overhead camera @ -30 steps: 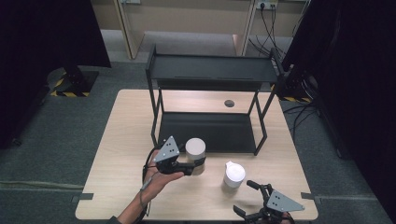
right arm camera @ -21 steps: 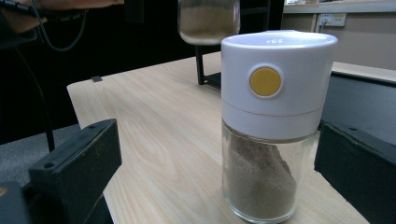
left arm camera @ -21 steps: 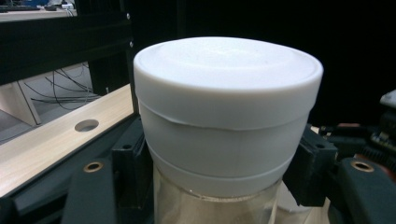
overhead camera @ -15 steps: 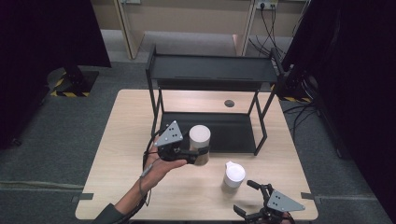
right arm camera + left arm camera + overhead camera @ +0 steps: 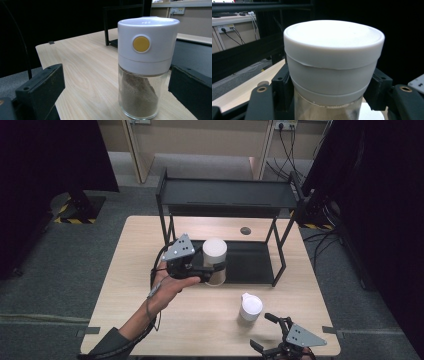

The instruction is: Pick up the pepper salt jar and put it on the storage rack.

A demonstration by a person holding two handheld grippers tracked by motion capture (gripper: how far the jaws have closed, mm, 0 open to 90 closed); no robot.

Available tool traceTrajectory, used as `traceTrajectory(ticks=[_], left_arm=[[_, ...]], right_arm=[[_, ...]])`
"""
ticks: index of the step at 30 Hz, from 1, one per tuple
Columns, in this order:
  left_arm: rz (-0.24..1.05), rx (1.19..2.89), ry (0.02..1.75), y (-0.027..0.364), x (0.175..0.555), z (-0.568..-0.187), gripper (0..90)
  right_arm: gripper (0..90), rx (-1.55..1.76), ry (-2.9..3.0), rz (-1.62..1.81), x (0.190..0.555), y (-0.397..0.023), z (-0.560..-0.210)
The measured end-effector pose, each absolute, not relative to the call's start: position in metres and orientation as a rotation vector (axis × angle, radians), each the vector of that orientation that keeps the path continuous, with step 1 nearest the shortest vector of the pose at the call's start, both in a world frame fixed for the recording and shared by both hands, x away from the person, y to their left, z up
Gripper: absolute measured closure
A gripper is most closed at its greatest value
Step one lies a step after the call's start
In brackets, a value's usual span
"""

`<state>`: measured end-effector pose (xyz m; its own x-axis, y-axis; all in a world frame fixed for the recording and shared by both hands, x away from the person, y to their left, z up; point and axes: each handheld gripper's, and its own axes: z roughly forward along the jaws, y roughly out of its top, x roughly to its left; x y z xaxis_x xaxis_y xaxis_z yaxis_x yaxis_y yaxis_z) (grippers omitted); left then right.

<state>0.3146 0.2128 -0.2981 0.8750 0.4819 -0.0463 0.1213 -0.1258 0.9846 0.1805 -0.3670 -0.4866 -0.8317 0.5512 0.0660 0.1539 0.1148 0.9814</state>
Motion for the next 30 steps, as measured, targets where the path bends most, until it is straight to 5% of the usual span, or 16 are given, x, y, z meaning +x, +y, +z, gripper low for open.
traceTrajectory(ticks=[30], left_arm=[[0.388, 1.706, 0.479, 0.210, 0.337, -0.214, 35.2]], right_arm=[[1.1, 0.691, 2.082, 1.773, 0.181, -0.367, -0.487]])
